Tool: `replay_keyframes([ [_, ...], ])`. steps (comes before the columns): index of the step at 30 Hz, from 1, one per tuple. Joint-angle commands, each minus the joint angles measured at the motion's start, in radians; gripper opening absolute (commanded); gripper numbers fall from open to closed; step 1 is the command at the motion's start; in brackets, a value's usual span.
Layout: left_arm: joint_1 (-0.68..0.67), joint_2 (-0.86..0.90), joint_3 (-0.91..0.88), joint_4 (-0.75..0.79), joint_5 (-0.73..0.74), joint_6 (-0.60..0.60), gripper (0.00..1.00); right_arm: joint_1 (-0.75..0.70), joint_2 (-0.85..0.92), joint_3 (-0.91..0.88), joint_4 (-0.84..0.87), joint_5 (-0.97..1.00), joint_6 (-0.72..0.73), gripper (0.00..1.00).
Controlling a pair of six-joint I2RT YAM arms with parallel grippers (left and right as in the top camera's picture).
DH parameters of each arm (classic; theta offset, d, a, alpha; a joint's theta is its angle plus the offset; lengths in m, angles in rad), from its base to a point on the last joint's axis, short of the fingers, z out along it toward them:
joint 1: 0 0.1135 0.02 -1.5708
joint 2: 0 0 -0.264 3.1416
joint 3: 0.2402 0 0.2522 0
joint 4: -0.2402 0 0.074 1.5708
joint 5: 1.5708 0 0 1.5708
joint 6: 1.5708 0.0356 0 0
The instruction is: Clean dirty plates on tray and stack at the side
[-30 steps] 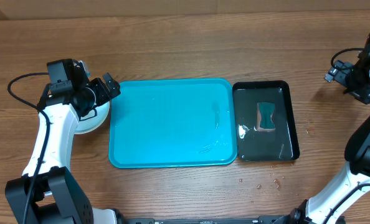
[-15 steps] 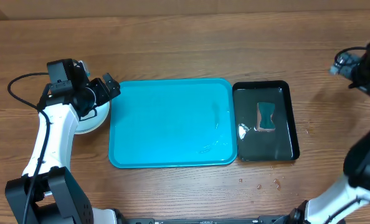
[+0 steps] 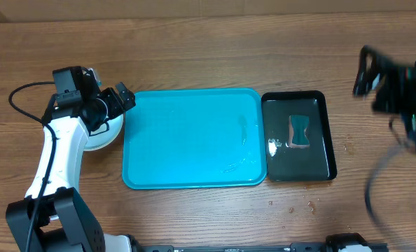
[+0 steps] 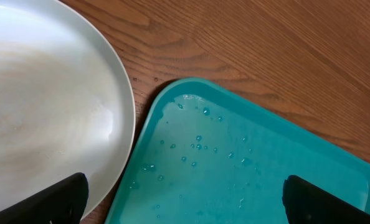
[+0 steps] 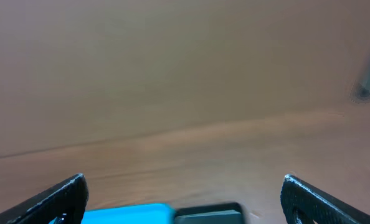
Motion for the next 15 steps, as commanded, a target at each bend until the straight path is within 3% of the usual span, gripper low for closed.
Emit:
replay_keyframes([
  [1,0.0,0.002,0.017,0.001,0.008,0.018,1.0,0.068,-0.134,0.008,-0.035,0.021,-0.005,1.0],
  [9,0.0,0.002,0.017,0.001,0.008,0.018,1.0,0.074,-0.366,-0.006,-0.022,0.021,-0.005,1.0],
  [15,0.0,0.002,0.017,0.001,0.008,0.018,1.0,0.046,-0.468,-0.151,0.059,0.016,-0.005,1.0],
])
